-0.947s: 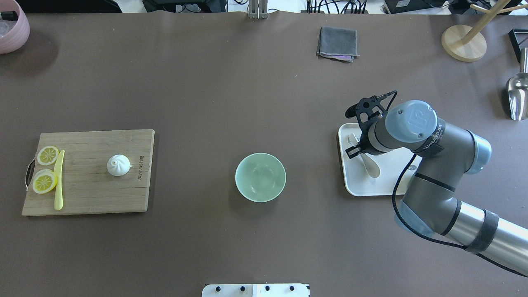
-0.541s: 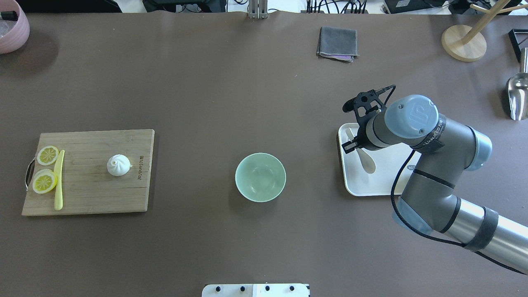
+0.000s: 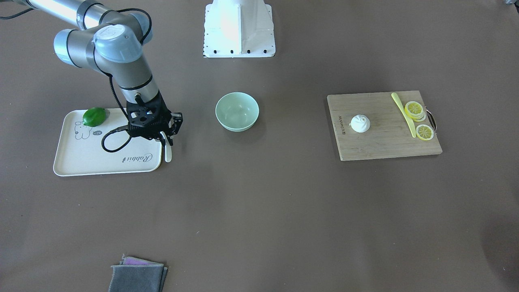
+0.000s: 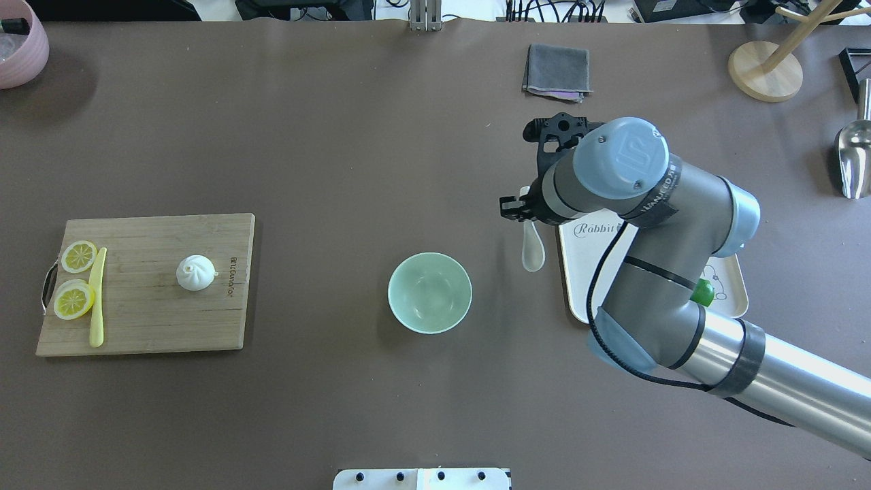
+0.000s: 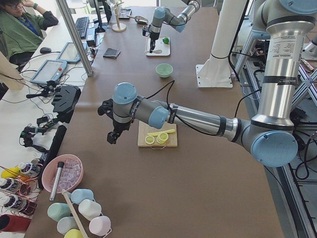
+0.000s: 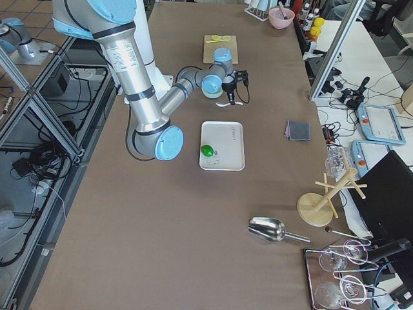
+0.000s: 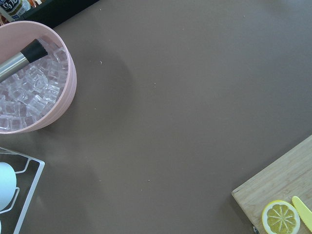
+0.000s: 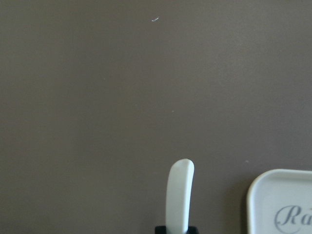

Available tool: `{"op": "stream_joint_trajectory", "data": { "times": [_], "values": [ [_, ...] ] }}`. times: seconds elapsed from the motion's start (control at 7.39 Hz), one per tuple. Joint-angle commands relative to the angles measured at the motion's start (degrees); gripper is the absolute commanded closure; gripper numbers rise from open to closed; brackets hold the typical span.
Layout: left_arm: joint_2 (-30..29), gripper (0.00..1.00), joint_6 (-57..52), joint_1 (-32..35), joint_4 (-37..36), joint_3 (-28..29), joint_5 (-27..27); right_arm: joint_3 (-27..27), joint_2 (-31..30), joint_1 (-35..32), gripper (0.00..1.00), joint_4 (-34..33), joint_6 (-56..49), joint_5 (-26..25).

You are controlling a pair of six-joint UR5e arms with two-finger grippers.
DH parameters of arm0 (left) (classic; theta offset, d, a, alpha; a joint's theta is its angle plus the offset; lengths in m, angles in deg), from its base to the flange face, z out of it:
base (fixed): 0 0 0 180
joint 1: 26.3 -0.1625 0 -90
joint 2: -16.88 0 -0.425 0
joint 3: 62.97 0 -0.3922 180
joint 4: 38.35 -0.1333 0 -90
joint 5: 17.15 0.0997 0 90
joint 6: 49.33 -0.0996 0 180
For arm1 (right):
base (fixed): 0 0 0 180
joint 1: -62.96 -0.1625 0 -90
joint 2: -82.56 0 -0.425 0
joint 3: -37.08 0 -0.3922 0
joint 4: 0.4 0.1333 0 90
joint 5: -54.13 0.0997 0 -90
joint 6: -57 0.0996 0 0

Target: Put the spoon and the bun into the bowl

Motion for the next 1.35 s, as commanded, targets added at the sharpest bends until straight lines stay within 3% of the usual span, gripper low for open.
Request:
{"op": "stream_joint_trajectory", "data": {
  "times": [0.0, 0.14, 0.54, 0.68, 0.81, 0.95, 1.22],
  "values": [
    [-0.1, 0.01, 0.0, 0.0, 0.0, 0.0, 0.0, 0.1, 7.1, 6.3, 1.0, -3.7, 24.0, -8.9],
    [-0.1, 0.01, 0.0, -0.1, 0.0, 0.1, 0.0, -0.3, 7.7, 10.7, 1.0, -3.7, 30.3, -16.1],
    [-0.3, 0.01, 0.1, -1.2, 0.0, 0.1, 0.1, -0.1, 8.0, 15.8, 1.0, -7.3, 36.7, -26.2],
    [-0.4, 0.01, 0.1, -1.3, 0.0, 0.2, 0.1, 0.0, 8.0, 16.2, 1.0, -7.3, 36.7, -27.0],
    [-0.7, 0.01, 0.1, -1.4, 0.0, 0.8, 0.1, 0.1, 8.3, 16.4, 0.45, -8.7, 36.7, -27.1],
    [-0.7, 0.01, 0.1, -1.4, 0.0, 0.8, 0.1, 0.2, 8.8, 16.5, 0.0, -10.1, 36.6, -28.2],
    [-0.7, 0.01, 1.7, -1.4, 0.0, 0.6, 0.0, 3.8, 8.7, 16.0, 0.0, -11.6, 30.8, -29.4]
  ]
}}
